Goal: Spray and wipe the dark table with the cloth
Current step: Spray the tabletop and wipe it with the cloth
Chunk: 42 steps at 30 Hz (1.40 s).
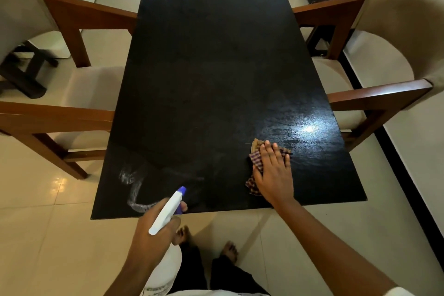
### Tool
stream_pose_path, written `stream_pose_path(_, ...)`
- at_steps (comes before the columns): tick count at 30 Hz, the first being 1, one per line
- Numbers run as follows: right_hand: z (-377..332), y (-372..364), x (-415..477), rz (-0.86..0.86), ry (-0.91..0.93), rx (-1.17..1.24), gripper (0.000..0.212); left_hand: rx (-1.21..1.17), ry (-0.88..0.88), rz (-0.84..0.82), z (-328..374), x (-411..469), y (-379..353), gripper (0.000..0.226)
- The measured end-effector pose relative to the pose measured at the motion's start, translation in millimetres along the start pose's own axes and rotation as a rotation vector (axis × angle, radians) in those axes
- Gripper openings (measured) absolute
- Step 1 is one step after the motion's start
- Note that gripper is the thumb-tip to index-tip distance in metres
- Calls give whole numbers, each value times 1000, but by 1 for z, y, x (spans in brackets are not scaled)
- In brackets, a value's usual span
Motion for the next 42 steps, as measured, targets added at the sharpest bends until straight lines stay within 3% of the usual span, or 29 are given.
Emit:
stream_pose_path(2,-39,-5,1,16,48,17,69,-19,7,17,-4,-2,3,22)
stream_pose_path(5,-111,-26,0,-80,268,6,67,5,24,18,-8,-2,4,34)
stream_pose_path(9,-117,-31,-8,-142,357,-25,67,28,37,15,-7,-3,3,36)
stream_pose_path(15,-17,-25,-62,6,148,22,65,38,86,19,-23,3,13,30)
stream_pose_path(18,-15,-26,-64,46,44,20,66,31,102,39,-25,-1,17,30)
stream_pose_path(24,-117,-46,-46,-49,250,-13,68,20,108,81,-21,-7,18,30)
stream_pose_path(28,-97,-43,-47,-88,328,-31,66,-4,102,65,-16,-5,12,29)
stream_pose_path(30,-50,-33,-42,-35,251,-41,66,5,76,51,-12,-2,10,29)
stream_pose_path(35,55,3,-10,48,-135,-22,74,18,15,31,-1,0,8,28)
stream_pose_path(38,31,8,7,47,-211,15,77,5,14,59,-4,-2,12,27)
stream_pose_path(42,-75,-13,17,-59,98,-19,72,-18,121,99,-21,-9,17,33)
Point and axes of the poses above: each hand's wrist, its own x-axis towards the middle knuckle, its own y-axis out of the back of the hand, z = x × y, the point moved 8 cm from there along x, towards the middle knuckle, and after that the axes turned 10 degrees about -z, right-handed, at the moved point
